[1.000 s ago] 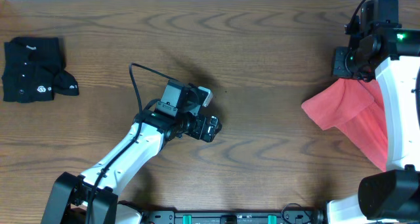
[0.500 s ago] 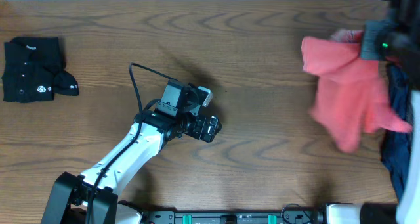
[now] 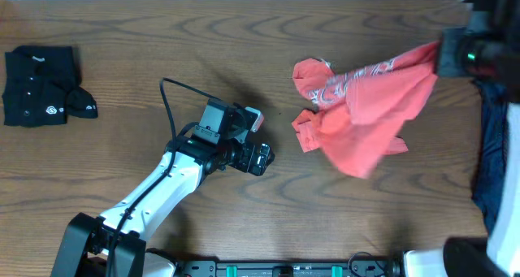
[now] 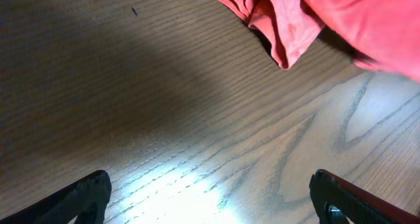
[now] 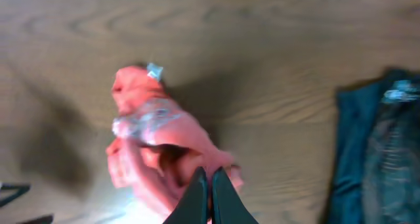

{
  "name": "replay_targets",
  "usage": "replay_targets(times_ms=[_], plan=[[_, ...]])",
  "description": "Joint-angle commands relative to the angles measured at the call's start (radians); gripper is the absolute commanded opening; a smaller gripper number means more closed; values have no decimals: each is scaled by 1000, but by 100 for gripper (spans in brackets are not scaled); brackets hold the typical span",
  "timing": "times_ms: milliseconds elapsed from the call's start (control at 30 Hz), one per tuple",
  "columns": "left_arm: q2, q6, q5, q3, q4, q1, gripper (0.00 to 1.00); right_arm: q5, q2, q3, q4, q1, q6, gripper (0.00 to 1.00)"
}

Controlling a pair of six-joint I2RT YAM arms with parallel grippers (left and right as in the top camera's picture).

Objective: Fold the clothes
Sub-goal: 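Lift the red shirt with the right gripper and drag it toward center, then shake and lay the red shirt flat on the table center-right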

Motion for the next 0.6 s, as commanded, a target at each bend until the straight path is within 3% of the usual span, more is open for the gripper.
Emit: replay_targets(times_ms=[0,567], plan=[[3,10,-9,19,5,28,98,-50,56,4,3,65,-24,1],[-139,-33,-9,19,-45,367,98,-47,119,4,242,606,-24,1]])
